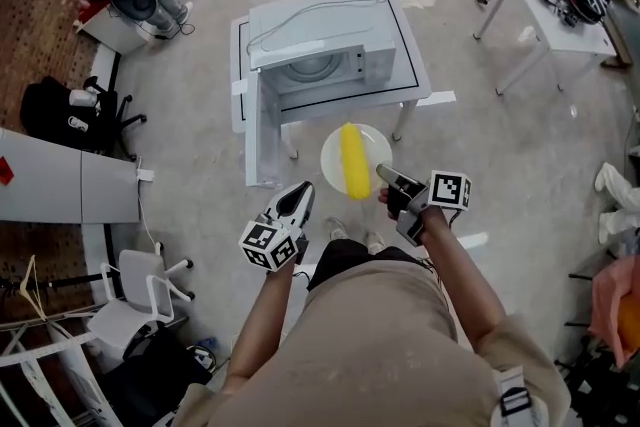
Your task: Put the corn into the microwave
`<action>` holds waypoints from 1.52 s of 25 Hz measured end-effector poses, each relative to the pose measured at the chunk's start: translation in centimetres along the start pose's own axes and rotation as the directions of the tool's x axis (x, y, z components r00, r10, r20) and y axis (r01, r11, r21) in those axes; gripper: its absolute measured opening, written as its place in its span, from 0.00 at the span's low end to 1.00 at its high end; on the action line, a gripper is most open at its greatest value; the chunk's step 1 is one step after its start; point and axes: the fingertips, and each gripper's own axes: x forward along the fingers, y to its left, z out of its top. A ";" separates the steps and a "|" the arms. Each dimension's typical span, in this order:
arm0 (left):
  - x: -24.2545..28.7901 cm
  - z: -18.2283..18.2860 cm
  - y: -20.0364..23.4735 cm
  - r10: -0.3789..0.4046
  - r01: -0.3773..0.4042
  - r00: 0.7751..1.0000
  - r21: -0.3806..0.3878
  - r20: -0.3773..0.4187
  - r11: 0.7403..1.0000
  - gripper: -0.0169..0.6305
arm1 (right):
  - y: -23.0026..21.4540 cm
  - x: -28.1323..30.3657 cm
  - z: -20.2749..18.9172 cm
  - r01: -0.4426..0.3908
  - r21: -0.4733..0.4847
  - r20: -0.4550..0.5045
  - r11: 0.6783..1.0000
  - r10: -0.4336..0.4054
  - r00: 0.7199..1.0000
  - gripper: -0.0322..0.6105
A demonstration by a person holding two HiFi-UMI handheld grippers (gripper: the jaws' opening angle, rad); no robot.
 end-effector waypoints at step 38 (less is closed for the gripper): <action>9.1 6.0 11.0 -0.040 0.042 0.997 0.029 -0.066 0.999 0.03 | -5.9 14.1 9.2 0.071 -0.034 -0.003 0.997 -0.071 0.997 0.07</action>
